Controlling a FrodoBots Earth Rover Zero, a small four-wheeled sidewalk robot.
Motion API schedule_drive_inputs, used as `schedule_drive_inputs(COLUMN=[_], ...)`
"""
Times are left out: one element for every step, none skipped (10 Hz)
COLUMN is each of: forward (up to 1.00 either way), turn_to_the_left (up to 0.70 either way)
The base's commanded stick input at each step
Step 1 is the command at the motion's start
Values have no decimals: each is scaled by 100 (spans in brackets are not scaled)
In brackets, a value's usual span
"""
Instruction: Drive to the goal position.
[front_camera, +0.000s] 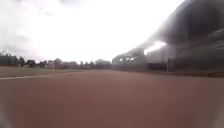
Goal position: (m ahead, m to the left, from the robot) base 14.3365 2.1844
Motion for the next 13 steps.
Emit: schedule_drive_inputs(forward=[70, 70, 70, 70, 70, 70, 70, 70, 70, 70, 70, 70, 70], turn_to_the_left=[0, 0, 0, 0, 0, 0, 0, 0, 0, 0, 0, 0, 0])
